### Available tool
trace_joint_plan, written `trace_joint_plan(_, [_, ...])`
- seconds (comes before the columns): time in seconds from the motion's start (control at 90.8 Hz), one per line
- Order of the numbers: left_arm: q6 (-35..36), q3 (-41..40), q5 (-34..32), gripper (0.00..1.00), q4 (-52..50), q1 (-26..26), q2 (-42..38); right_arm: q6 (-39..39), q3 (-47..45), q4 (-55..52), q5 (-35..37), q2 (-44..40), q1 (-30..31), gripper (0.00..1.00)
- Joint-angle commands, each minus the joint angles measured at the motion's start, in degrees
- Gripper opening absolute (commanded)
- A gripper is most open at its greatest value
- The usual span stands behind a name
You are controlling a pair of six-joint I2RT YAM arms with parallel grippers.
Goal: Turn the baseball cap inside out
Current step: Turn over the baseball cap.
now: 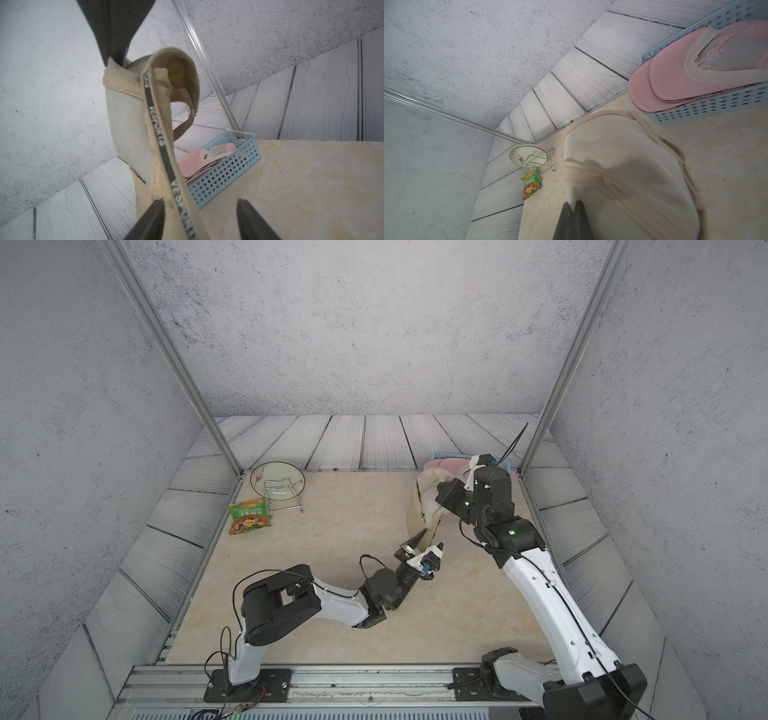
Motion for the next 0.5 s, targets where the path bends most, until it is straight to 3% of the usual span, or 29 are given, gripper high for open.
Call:
trace_joint_plan(0.0, [-2.1, -3.08, -0.14, 0.26, 1.08, 1.8, -2.87, -2.26, -1.47, 0.96, 2.48, -3.36, 0.13, 0.0])
trace_joint_plan(0.088, [-1.49, -6.68, 1.8, 0.1, -2.02, 2.43, -7.36, -4.25, -2.23, -0.19, 3.57, -3.28, 0.07, 0.0])
trace_joint_plan(0.165, [-2.94, -10.1, 4.21, 0.0, -11.02, 2.81, -13.95, -7.11, -2.4, -1.18, 3.99, -2.66, -0.06, 0.0])
trace_joint_plan(0.264, [-10.9, -11.74, 7.95, 0.0, -31.11, 4.45, -25.21, -10.72, -2.28, -3.23, 5.25, -0.96, -0.28, 0.0])
trace_joint_plan(0.363, [-20.17, -7.62, 20.2, 0.0, -55.16, 9.07, -33.29, -14.08, -2.23, -3.89, 5.69, 1.43, -0.45, 0.0])
trace_joint_plan(0.484, [-26.46, -2.42, 29.31, 0.0, -72.35, 13.95, -37.2, -18.17, -1.53, -3.77, 4.57, 4.33, -0.53, 0.14])
